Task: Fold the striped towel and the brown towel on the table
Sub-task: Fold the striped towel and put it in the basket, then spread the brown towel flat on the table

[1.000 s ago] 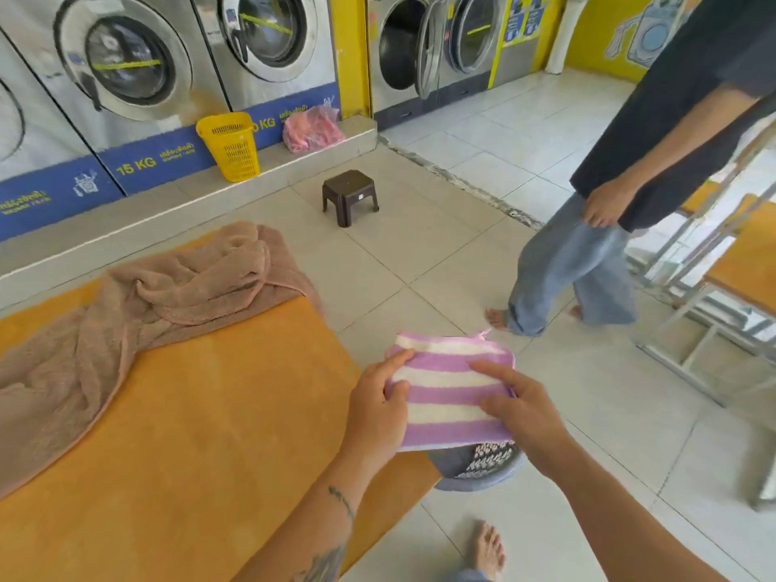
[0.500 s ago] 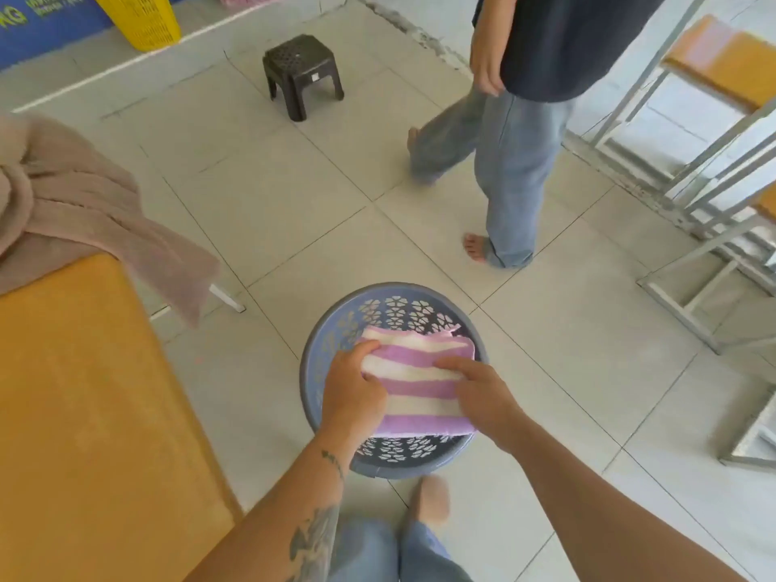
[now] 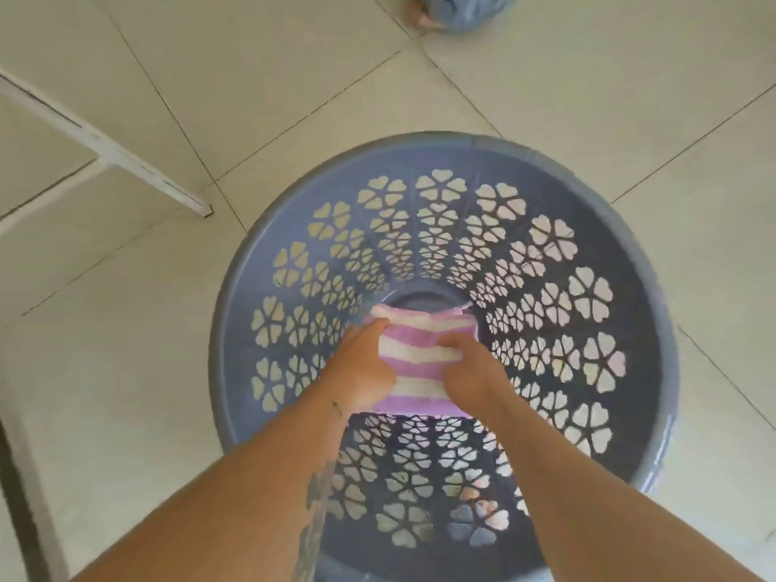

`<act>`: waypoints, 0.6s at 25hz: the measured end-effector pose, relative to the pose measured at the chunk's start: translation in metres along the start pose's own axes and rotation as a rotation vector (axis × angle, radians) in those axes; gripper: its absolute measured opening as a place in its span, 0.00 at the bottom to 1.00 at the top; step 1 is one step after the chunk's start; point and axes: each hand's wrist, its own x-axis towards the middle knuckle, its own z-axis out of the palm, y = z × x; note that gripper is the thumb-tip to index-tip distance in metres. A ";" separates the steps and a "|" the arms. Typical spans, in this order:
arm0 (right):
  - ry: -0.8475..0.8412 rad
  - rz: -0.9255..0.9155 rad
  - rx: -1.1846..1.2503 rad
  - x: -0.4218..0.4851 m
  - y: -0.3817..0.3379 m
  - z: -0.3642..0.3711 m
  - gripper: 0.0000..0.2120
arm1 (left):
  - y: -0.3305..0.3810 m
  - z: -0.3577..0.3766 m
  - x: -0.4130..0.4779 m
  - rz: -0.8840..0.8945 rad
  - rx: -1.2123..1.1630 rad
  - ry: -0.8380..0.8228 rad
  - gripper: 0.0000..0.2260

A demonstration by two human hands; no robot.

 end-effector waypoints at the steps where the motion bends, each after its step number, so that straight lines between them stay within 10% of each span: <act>1: -0.004 -0.006 -0.001 0.008 0.000 -0.001 0.28 | 0.000 0.001 0.007 -0.002 -0.006 -0.020 0.35; 15: 0.050 -0.108 0.044 -0.150 -0.105 -0.094 0.30 | 0.084 -0.116 -0.141 0.082 -0.087 0.029 0.19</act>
